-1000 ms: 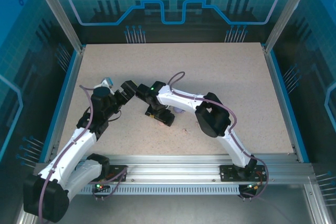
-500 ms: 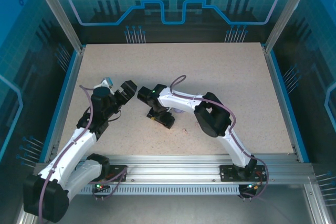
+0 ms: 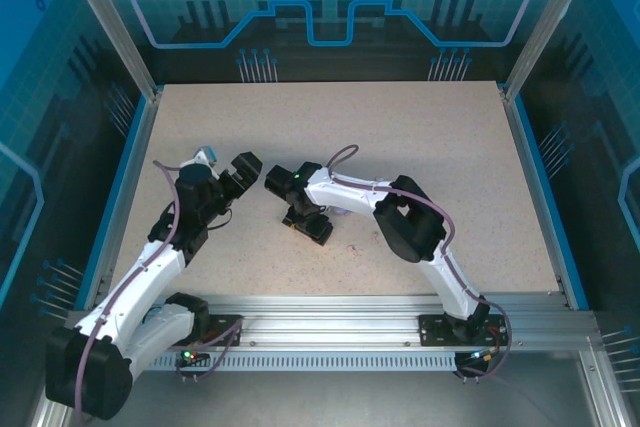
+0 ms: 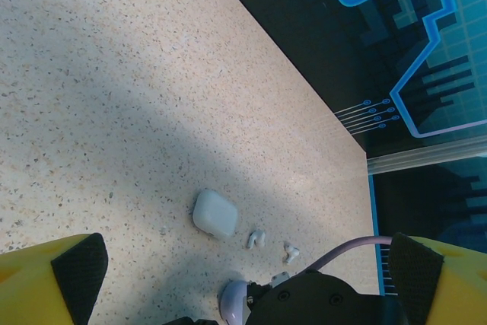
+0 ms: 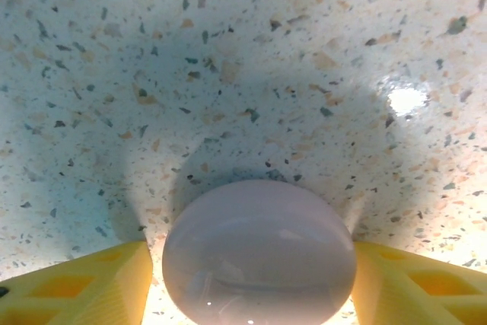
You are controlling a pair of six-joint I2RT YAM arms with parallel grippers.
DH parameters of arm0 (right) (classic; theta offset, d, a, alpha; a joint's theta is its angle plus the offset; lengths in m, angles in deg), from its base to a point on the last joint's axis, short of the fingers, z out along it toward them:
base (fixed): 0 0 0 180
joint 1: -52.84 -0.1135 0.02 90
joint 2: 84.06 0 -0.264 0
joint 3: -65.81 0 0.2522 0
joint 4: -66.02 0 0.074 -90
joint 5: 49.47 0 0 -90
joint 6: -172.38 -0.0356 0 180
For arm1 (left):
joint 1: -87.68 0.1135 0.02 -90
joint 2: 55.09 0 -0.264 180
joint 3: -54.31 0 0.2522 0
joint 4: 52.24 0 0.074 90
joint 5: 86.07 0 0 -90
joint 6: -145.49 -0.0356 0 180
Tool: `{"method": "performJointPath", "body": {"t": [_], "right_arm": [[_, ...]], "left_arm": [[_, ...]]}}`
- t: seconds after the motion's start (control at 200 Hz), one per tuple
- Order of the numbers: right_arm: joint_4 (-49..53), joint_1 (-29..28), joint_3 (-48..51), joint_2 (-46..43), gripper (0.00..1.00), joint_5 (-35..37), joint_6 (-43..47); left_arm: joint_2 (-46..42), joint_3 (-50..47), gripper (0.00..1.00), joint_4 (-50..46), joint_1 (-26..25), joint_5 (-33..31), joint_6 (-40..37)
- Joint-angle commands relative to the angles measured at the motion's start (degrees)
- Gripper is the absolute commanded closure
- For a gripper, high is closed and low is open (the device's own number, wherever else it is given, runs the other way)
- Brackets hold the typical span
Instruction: Insert the wireless bluetooth earbuds into the charging case
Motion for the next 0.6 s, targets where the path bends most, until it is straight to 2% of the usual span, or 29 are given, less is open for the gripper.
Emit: {"method": "performJointPath", "body": {"t": [0.0,0.12,0.27,0.595], "right_arm": [[2.47,1.16,2.27,-0.6,0.35,3.09,-0.74],[2.2,1.25,2.72,-1.36,0.36,3.49,-0.18],[2.14,1.42,2.8,-1.68,0.3,3.99,0.43],[0.2,2.04,3.51,-1.77,0.43,3.14,0.71]], "left_arm": [[0.18,-0.45,0.01,1.99,0.36,0.88,0.73],[0.47,-0.42,0.01,2.23,0.36,1.42,0.72],[0.93,-0.46,0.01,2.47,0.36,1.95,0.89],[1.63,-0.43,0.01,2.61,0.37,2.52,0.75]]}}
